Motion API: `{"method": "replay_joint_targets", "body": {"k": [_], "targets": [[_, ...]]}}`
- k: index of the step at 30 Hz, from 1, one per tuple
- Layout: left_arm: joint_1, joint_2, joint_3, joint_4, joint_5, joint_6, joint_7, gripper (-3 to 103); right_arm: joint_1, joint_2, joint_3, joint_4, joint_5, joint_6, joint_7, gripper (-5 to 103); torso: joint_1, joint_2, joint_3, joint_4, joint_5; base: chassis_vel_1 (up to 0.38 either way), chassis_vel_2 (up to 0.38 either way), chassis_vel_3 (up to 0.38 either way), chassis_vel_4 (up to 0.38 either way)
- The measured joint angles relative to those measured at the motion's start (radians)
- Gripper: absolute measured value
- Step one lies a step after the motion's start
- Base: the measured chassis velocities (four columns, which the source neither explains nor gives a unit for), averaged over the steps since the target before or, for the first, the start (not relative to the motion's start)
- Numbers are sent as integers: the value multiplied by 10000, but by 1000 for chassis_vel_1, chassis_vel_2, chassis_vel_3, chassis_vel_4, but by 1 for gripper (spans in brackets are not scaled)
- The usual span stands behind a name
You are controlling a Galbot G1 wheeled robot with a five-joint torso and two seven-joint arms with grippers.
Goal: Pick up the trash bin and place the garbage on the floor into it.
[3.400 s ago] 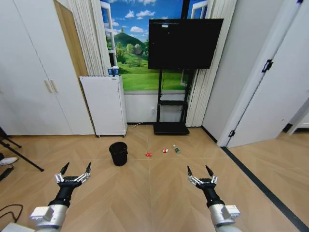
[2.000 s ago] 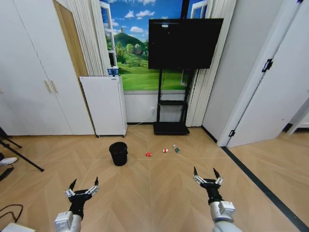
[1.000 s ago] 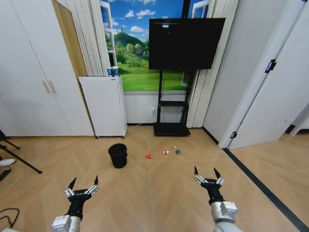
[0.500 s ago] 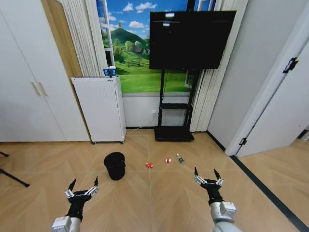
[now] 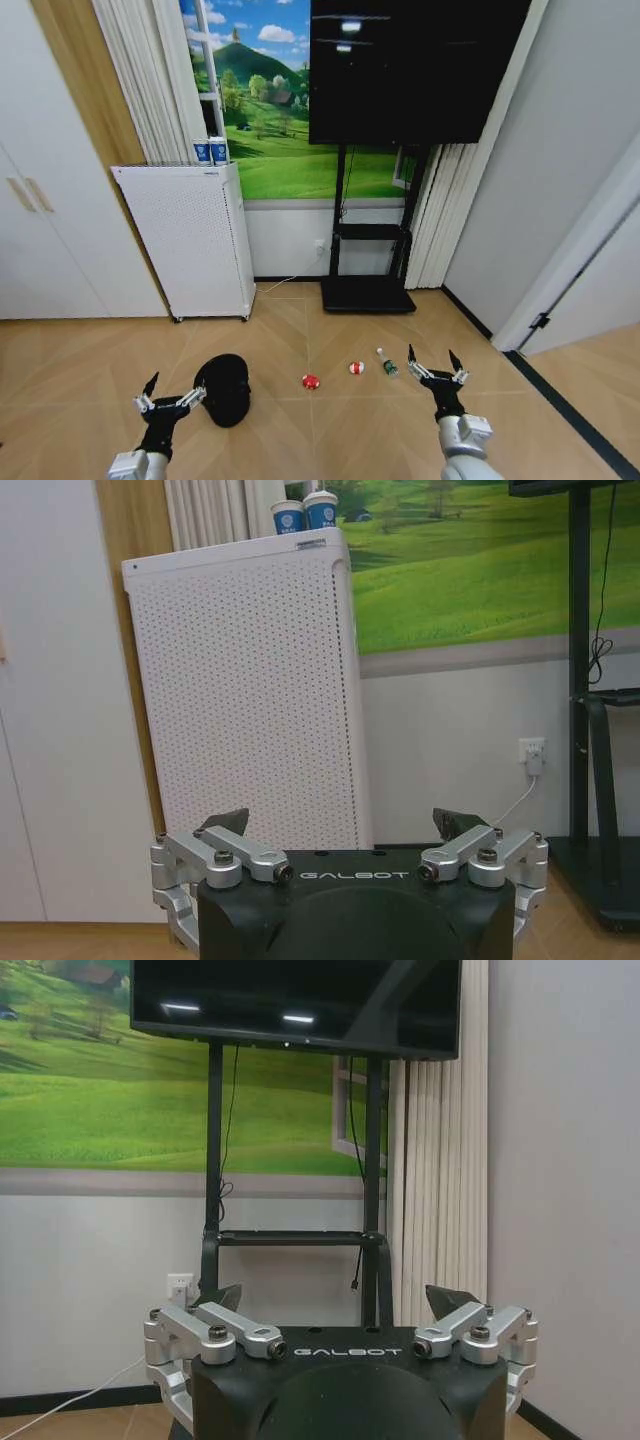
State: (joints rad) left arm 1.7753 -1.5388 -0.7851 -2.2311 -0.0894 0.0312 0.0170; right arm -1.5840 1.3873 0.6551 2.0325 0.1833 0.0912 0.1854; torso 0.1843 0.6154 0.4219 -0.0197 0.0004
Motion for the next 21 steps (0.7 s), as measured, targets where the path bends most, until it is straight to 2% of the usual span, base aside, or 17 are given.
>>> {"method": "replay_joint_targets", "body": {"k": [2,3,4,6,8,9,10,12,15,16,18,19,21], "targets": [[14,4,2,4,4,0,0,100,24,-6,-1,-58,-46,39,87,100,-1,1,-1,7,3,-353,347,344,-353],[30,4,15,24,21,0,3,100,25,-16,2,-97,-70,82,175,100,1,2,0,-1,-19,-367,340,350,-331],[30,4,15,24,21,0,3,100,25,-16,2,-97,-70,82,175,100,1,2,0,-1,-19,-367,340,350,-331],[75,-11,29,33,53,1,2,100,69,-46,14,-212,-85,196,428,100,-2,1,-1,5,7,-343,351,354,-358],[91,-13,33,33,58,0,2,100,96,-58,26,-242,-87,236,525,100,-1,0,1,8,0,-346,350,360,-349],[97,-13,43,34,61,3,10,100,133,-76,59,-276,-81,276,652,100,0,2,-1,-1,-17,-345,350,360,-362],[105,-13,41,40,62,-1,4,100,173,-110,92,-292,-2,316,722,100,-2,0,0,5,1,-330,358,380,-311],[117,-9,38,61,55,-24,3,100,178,-143,123,-293,59,328,731,100,0,-1,2,5,5,-330,350,351,-311],[150,3,18,117,58,-138,-34,100,107,-188,171,-212,62,456,597,100,3,-1,2,3,-12,-255,286,271,-224],[161,-1,-1,122,67,-169,-84,100,37,-194,178,-174,24,503,491,100,4,-2,2,6,1,-119,162,165,-205],[163,-5,-12,128,76,-177,-104,100,-8,-193,181,-168,7,529,429,100,7,-2,4,5,3,-119,162,36,-42],[159,-6,-32,134,85,-205,-110,100,-56,-173,184,-167,-20,580,373,100,4,-1,1,-1,-11,-67,87,4,-41],[139,4,-82,134,97,-227,-98,100,-86,-111,165,-203,-52,624,354,100,-1,-1,0,2,1,0,0,0,0]]}}
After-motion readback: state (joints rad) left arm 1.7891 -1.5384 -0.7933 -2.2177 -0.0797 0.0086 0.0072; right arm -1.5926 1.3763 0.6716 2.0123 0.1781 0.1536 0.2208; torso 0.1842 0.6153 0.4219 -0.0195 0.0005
